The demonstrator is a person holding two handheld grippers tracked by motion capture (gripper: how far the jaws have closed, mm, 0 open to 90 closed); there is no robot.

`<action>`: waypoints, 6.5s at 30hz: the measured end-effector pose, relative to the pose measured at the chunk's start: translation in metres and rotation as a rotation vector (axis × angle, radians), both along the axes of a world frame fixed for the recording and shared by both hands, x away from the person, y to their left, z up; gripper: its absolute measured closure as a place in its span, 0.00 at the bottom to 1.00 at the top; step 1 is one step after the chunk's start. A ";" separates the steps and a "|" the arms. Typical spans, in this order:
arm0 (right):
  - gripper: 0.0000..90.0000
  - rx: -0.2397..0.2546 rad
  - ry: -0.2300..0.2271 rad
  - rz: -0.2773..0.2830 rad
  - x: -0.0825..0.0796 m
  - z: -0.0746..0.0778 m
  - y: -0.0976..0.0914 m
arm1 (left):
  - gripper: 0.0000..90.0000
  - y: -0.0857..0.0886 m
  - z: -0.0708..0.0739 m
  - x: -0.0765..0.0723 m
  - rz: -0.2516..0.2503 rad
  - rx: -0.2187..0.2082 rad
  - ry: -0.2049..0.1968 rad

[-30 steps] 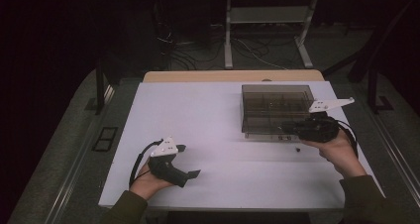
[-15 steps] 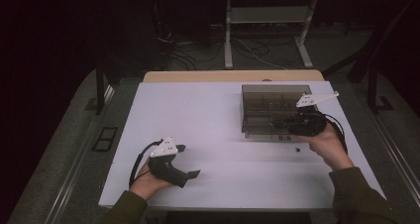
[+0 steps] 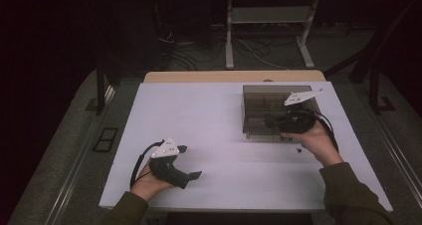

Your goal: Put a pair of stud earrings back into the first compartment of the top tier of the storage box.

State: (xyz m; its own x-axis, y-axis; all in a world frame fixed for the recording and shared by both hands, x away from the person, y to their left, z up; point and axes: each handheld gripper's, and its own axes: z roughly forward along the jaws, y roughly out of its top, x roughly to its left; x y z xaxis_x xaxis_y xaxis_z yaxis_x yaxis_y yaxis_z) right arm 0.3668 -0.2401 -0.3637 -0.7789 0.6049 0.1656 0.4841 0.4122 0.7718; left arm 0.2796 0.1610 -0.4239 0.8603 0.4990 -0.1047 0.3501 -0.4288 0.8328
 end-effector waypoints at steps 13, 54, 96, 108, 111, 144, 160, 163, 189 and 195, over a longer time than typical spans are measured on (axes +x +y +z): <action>0.81 -0.030 0.010 0.002 0.005 -0.006 0.011 | 0.00 0.000 0.000 -0.001 -0.002 0.002 0.003; 0.44 0.092 -0.050 0.019 -0.067 0.002 -0.034 | 0.00 0.003 0.000 -0.001 0.011 -0.004 0.001; 0.59 -0.058 0.020 -0.212 -0.080 -0.073 -0.086 | 0.00 0.003 0.000 -0.003 0.004 0.012 -0.001; 0.73 -0.094 0.021 -0.283 -0.066 -0.082 -0.088 | 0.00 0.002 0.000 -0.003 0.005 0.011 0.000; 0.75 -0.104 0.021 -0.292 -0.063 -0.084 -0.087 | 0.00 0.002 0.000 -0.003 0.003 0.014 -0.001; 0.87 -0.118 0.038 -0.292 -0.058 -0.089 -0.088 | 0.00 0.001 -0.001 -0.003 -0.001 0.009 0.002; 0.87 -0.081 0.038 -0.238 -0.067 -0.076 -0.093 | 0.00 0.001 -0.001 -0.004 0.000 0.012 0.003; 0.87 -0.078 0.035 -0.213 -0.069 -0.074 -0.092 | 0.00 0.002 -0.001 -0.003 -0.001 0.016 0.000; 0.87 0.012 0.011 -0.012 -0.082 -0.045 -0.070 | 0.00 0.005 -0.009 0.010 0.011 0.014 -0.006; 0.87 0.022 -0.007 0.009 -0.084 -0.037 -0.064 | 0.00 0.004 -0.008 0.008 0.011 0.009 -0.006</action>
State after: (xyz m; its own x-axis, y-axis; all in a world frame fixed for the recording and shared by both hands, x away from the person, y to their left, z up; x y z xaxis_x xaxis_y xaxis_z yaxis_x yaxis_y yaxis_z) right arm 0.2831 -0.3045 -0.4009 -0.7858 0.5938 0.1730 0.4746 0.3997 0.7842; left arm 0.2876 0.1651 -0.4323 0.8554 0.5090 -0.0955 0.3500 -0.4323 0.8310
